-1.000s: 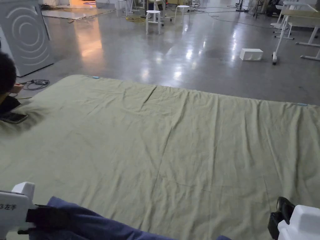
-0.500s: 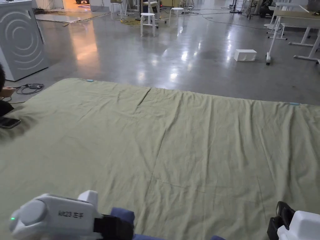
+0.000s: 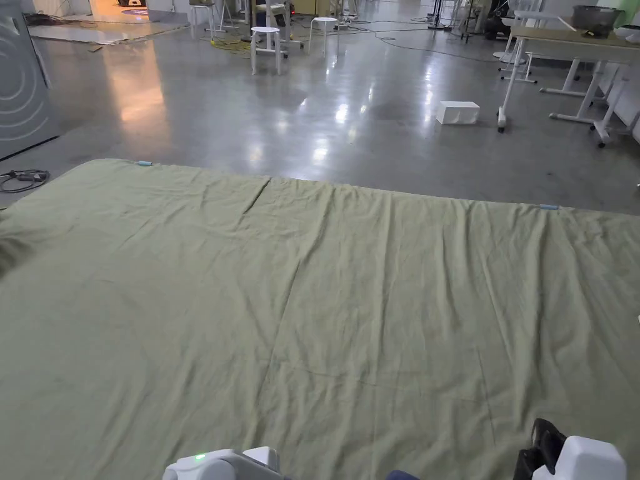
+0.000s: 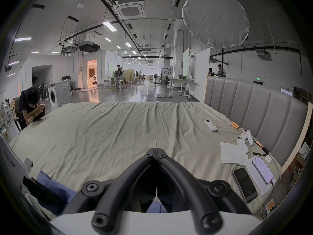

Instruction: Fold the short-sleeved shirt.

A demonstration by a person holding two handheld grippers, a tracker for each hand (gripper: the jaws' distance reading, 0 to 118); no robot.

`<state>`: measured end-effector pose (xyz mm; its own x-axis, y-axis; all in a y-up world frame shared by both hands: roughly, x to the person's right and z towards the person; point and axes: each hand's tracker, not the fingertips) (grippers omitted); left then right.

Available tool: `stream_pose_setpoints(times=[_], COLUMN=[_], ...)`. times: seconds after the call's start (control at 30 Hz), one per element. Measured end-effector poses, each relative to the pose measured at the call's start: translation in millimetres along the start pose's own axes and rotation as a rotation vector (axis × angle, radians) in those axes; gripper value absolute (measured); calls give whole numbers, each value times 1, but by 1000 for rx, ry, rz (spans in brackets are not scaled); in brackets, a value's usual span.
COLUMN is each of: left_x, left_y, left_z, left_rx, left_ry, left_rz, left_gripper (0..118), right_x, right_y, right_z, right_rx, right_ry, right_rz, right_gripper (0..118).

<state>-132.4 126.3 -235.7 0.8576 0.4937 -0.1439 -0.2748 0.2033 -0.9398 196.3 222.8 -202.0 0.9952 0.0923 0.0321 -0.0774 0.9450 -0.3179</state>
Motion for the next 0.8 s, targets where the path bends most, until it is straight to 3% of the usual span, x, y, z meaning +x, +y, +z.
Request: stream_pose_setpoints(times=[0.23,0.3,0.37,0.43,0.73,0.8], left_x=[6,6,5,2,-22,-23], left_y=[-2,-1,0,1,4,1], left_z=[-4,3,12,27,63,54], left_rx=[10,14,27,40,147,135], left_ry=[31,8,-63,-100,-41,-31], left_rz=[19,9,22,9,-36,-33], left_gripper=[15,31,62,75,73,65], right_x=[-3,-4,-5,-5,-5,-6], right_y=[-3,-4,-5,-5,-6,-7], right_z=[0,0,0,0,2,2], right_rx=[-13,-14,-16,-17,-27,-31], right_ry=[3,6,8,10,15,15], right_rz=[2,1,3,3,3,2], right_gripper=[0,0,0,0,0,0])
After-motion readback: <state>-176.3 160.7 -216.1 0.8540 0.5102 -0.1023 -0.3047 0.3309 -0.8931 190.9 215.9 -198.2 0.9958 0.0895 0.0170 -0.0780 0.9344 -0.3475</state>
